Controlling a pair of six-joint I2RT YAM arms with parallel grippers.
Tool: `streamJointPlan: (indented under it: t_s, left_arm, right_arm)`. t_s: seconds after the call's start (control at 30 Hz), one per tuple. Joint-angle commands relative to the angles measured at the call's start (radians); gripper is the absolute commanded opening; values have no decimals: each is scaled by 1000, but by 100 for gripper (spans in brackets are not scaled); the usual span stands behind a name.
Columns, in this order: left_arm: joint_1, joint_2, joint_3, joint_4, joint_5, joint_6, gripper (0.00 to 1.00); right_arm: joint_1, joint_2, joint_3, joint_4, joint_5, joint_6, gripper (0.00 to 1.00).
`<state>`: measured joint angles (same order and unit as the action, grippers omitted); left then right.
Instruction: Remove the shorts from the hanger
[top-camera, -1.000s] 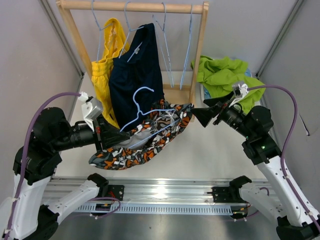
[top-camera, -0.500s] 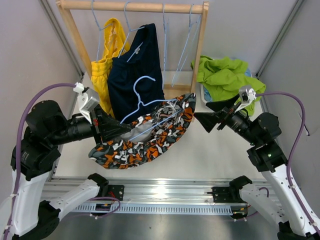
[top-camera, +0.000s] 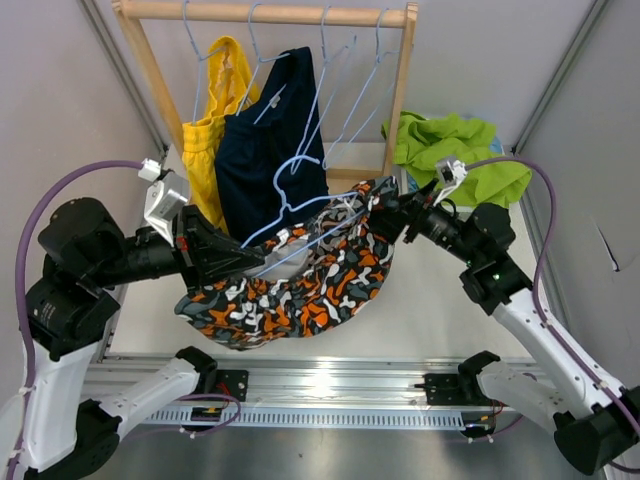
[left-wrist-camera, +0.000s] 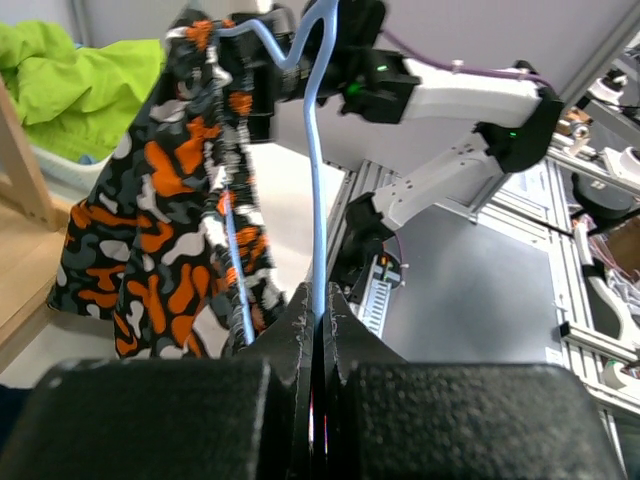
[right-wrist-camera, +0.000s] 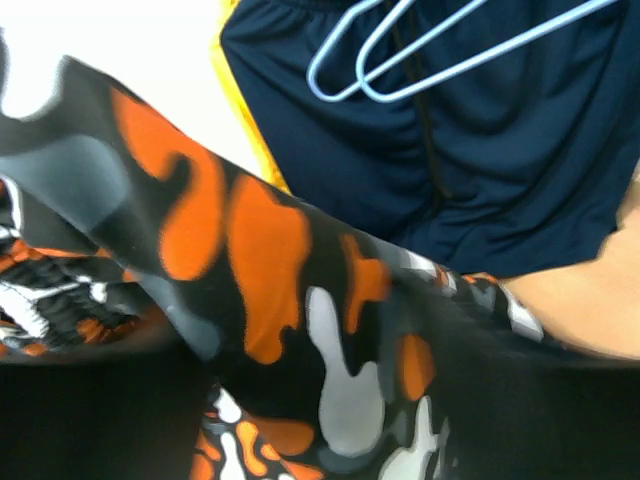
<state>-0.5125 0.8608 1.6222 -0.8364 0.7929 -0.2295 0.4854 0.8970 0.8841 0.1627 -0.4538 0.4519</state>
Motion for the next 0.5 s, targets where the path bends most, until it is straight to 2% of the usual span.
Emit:
streamJointPlan:
  t_s: [0.0, 0.03, 0.07, 0.17, 0.3, 0.4, 0.47]
  left_arm:
    - [-3, -17, 41, 106, 75, -44, 0]
    - [-4, -20, 36, 105, 72, -42, 0]
    - [-4, -19, 44, 80, 65, -36, 0]
    - [-4, -9, 38, 27, 11, 5, 0]
    - [-4, -17, -18, -21, -23, 42, 0]
    - [-4, -28, -59, -42, -34, 61, 0]
    - [-3, -32, -80, -50, -29, 65, 0]
  right_arm:
    - [5, 46, 33, 152, 7, 10, 68]
    - [7, 55, 35, 159, 12, 10, 46]
    - [7, 60, 36, 166, 21, 8, 0]
    - [7, 43, 23, 176, 78, -5, 0]
    - [-10, -22, 35, 95, 180, -94, 0]
    - [-103, -41, 56, 55, 146, -91, 0]
    - [-221, -49, 65, 58, 94, -49, 0]
